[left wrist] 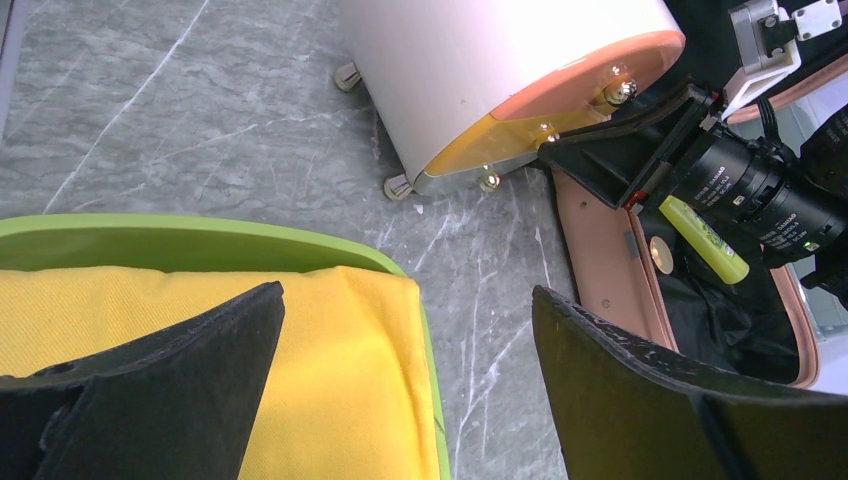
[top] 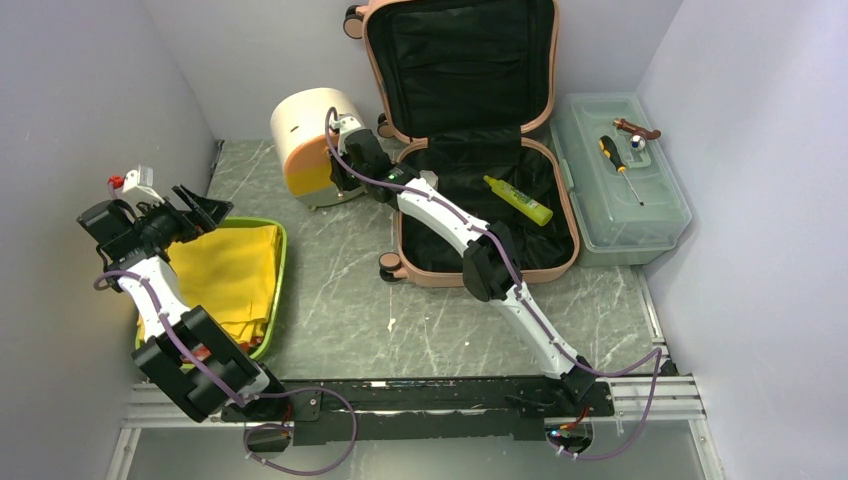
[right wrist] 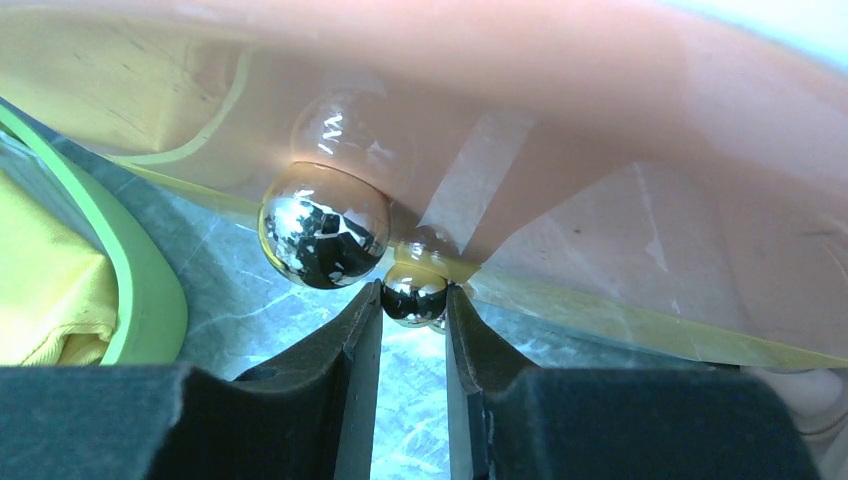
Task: Open, take out, and arrange the luggage
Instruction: Open the drawer in the storage box.
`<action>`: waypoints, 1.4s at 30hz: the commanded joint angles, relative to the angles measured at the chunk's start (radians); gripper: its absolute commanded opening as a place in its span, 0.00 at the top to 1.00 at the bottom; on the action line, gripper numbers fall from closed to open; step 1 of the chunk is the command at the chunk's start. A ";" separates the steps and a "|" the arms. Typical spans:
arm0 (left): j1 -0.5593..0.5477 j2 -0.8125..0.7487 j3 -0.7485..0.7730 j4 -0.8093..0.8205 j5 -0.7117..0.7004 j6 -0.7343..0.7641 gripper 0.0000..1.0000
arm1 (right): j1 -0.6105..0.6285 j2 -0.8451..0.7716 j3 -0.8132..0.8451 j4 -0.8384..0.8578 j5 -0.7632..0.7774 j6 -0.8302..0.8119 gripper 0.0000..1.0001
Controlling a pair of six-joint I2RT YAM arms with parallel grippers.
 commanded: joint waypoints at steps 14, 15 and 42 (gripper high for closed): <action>0.009 -0.033 -0.001 0.027 0.034 -0.004 0.01 | -0.007 -0.229 -0.207 -0.071 -0.011 0.017 0.89; 0.009 -0.035 -0.001 0.027 0.034 -0.004 0.01 | -0.007 -0.244 -0.225 -0.075 -0.019 0.017 0.89; 0.025 -0.055 -0.009 0.054 0.057 -0.029 0.00 | 0.028 -0.510 -0.498 -0.116 -0.026 -0.158 0.00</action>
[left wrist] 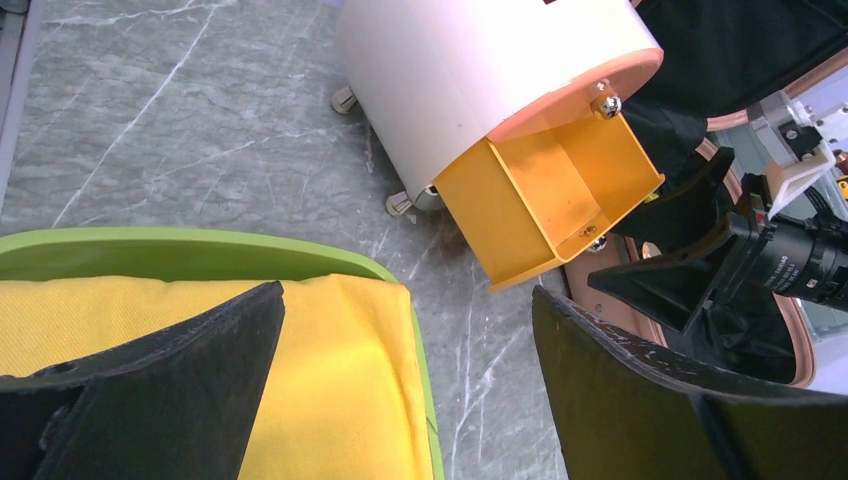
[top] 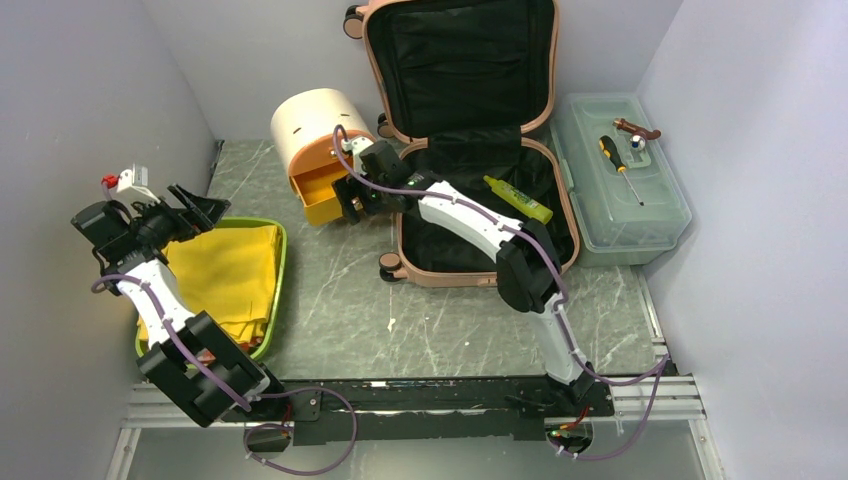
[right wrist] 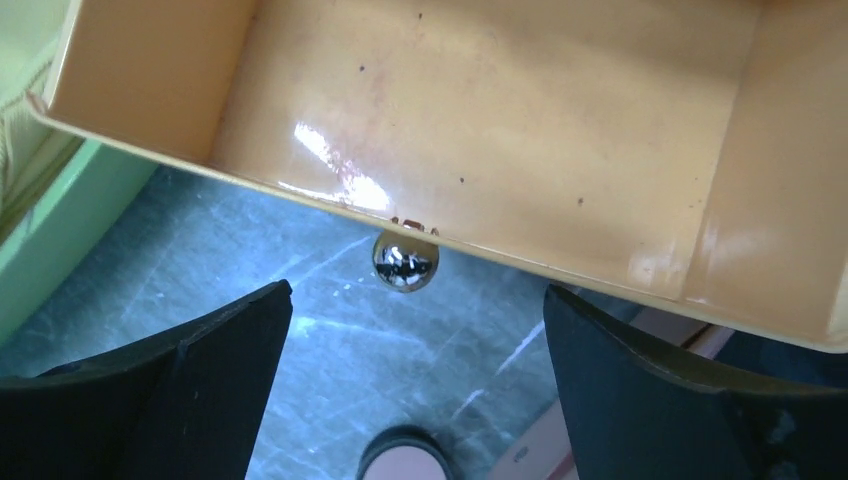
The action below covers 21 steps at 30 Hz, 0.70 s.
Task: Open, take out, and arrange the luggage
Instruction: Open the drawer in the storage box.
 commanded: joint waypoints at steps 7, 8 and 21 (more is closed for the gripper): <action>0.009 -0.016 -0.007 0.044 0.039 -0.014 0.01 | 0.007 -0.322 -0.059 -0.091 0.159 -0.338 0.00; 0.009 -0.017 -0.007 0.043 0.039 -0.014 0.00 | 0.006 -0.348 -0.079 -0.091 0.185 -0.373 0.00; 0.011 -0.021 -0.001 0.035 0.039 -0.018 0.01 | -0.265 -0.533 -0.464 0.116 0.226 -0.489 0.01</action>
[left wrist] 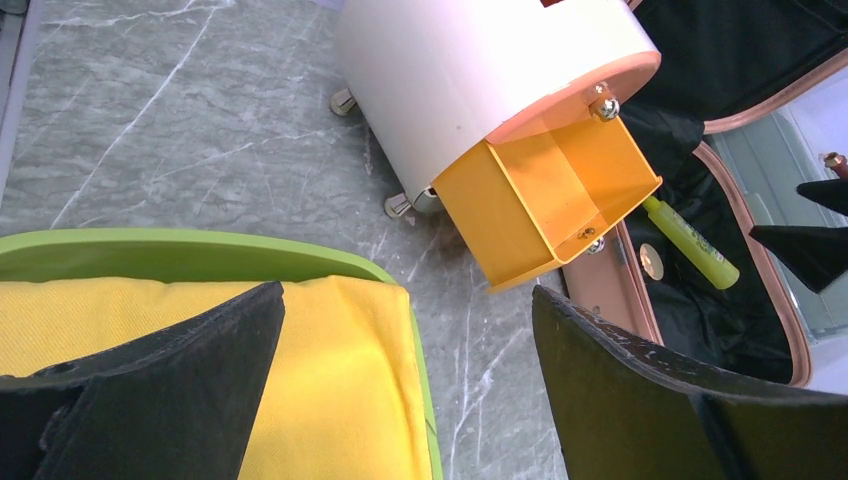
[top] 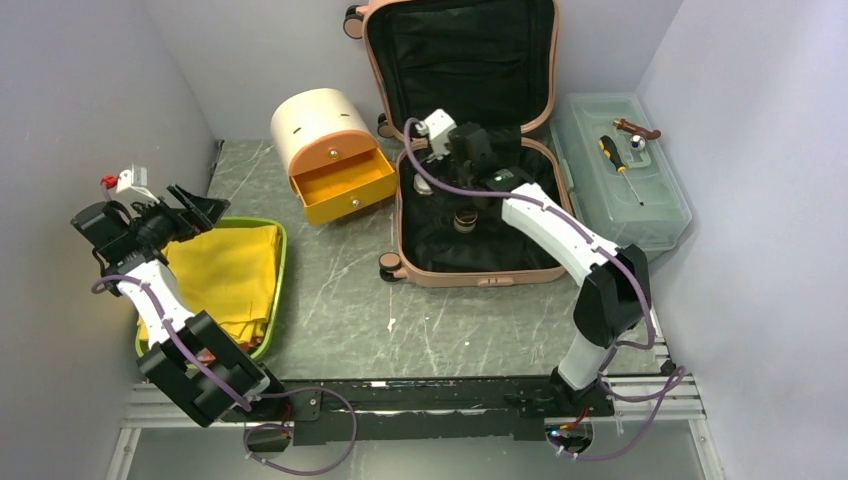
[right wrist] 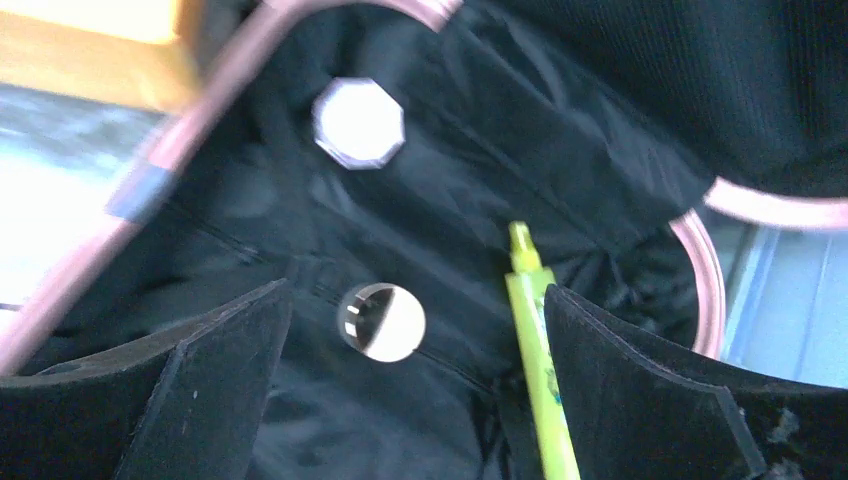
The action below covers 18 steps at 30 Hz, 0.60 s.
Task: Open, take out, and arrange the luggage
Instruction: Open the drawer in the storage box, then pick up the makeup from the center of the board.
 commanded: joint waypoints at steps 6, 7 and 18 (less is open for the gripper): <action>0.008 -0.019 0.007 0.011 0.034 0.001 0.01 | -0.237 0.006 -0.042 -0.015 -0.330 -0.142 0.02; 0.010 -0.019 0.007 0.010 0.034 0.002 0.00 | -0.240 0.020 -0.043 -0.029 -0.319 -0.165 0.02; 0.015 -0.006 0.001 0.019 0.049 0.004 0.00 | -0.312 0.157 -0.078 -0.056 -0.238 -0.210 0.00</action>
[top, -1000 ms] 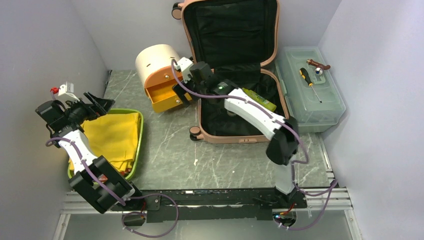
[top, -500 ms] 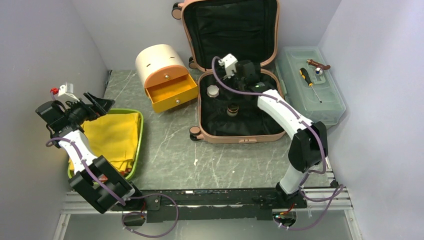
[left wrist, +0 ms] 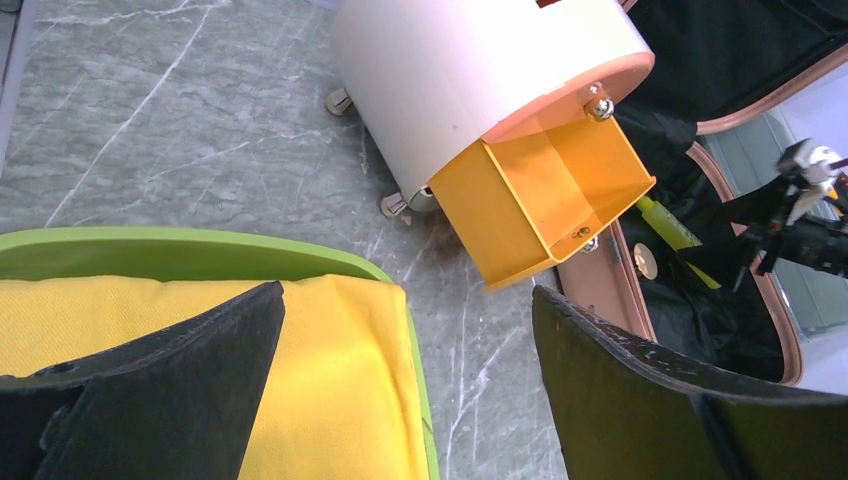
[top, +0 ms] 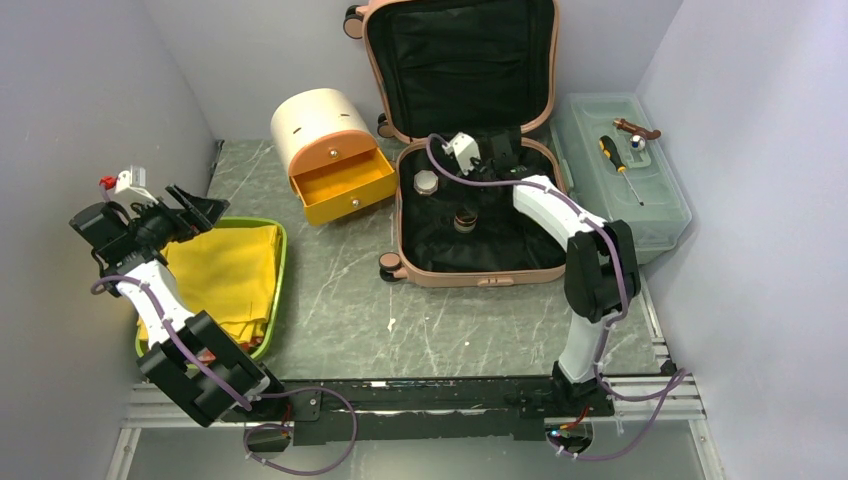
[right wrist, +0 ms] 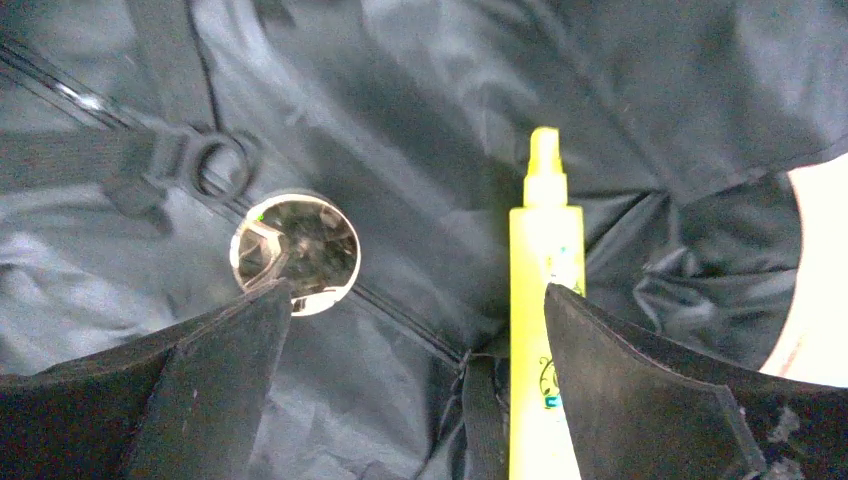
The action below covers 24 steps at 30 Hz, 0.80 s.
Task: Open, take out, and arrange the luggage
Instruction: Pick up the makeup from the center of the board.
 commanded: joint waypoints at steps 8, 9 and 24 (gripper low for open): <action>0.019 -0.002 -0.009 0.034 0.055 -0.001 0.00 | -0.133 0.088 0.076 -0.149 -0.224 -0.064 0.00; 0.021 -0.001 -0.009 0.036 0.057 -0.003 0.00 | -0.134 0.088 0.081 -0.171 -0.264 -0.083 0.00; 0.039 0.006 -0.025 0.065 0.082 -0.024 0.01 | -0.133 0.101 0.061 -0.034 -0.148 0.007 0.00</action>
